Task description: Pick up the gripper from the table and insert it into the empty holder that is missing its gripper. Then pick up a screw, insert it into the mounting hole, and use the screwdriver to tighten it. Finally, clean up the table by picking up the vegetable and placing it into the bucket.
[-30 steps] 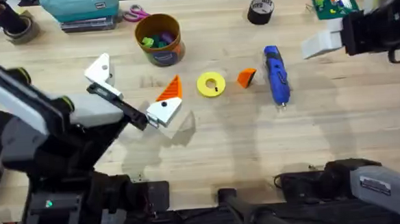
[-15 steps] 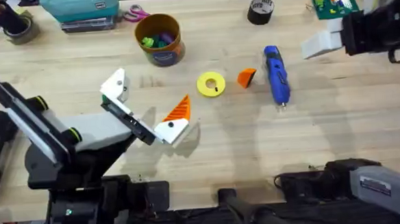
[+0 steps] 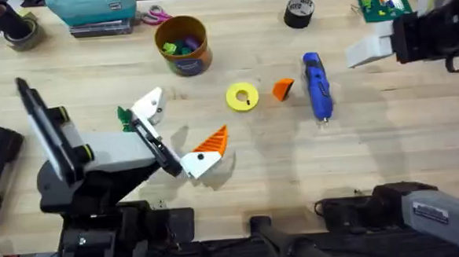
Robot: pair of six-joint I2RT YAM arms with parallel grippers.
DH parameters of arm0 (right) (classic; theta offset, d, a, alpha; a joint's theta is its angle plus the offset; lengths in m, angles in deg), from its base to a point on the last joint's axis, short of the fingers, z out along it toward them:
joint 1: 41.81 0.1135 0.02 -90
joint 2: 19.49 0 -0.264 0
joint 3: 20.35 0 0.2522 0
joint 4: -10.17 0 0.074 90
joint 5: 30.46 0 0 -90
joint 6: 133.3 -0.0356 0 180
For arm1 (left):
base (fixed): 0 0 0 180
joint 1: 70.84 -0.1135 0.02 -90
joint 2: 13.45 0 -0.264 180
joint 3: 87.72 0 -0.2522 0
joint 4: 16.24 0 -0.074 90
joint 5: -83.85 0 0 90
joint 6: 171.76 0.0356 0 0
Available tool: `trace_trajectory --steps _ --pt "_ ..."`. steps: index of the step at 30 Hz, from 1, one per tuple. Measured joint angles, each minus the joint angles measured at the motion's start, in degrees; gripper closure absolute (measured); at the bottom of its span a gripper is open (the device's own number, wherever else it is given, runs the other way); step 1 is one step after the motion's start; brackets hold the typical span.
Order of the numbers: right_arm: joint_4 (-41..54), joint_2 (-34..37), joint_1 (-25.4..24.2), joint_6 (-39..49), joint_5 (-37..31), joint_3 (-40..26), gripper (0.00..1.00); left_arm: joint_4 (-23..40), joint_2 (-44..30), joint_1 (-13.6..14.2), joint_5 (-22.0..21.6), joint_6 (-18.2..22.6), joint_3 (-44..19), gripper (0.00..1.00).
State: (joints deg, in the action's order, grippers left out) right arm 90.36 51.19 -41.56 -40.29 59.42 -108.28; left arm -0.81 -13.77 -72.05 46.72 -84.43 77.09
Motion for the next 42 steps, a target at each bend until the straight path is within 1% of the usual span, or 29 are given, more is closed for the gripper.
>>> trace_trajectory --steps 5,11,19,33,42 --pt "0.0 0.0 0.0 0.0 0.0 0.0 0.006 4.3 0.0 0.0 3.0 -0.3 0.5 0.015" --pt "0.0 0.0 0.0 0.0 0.0 0.0 0.005 4.8 0.0 0.0 6.4 2.2 0.5 0.015" --pt "0.0 0.0 0.0 0.0 0.0 0.0 0.005 5.5 0.0 0.0 10.7 3.6 0.5 0.015" --pt "0.0 0.0 0.0 0.0 0.0 0.0 0.004 6.3 0.0 0.0 15.0 3.8 0.5 0.015" --pt "0.0 0.0 0.0 0.0 0.0 0.0 0.005 6.5 0.0 0.0 16.4 4.0 0.5 0.015"
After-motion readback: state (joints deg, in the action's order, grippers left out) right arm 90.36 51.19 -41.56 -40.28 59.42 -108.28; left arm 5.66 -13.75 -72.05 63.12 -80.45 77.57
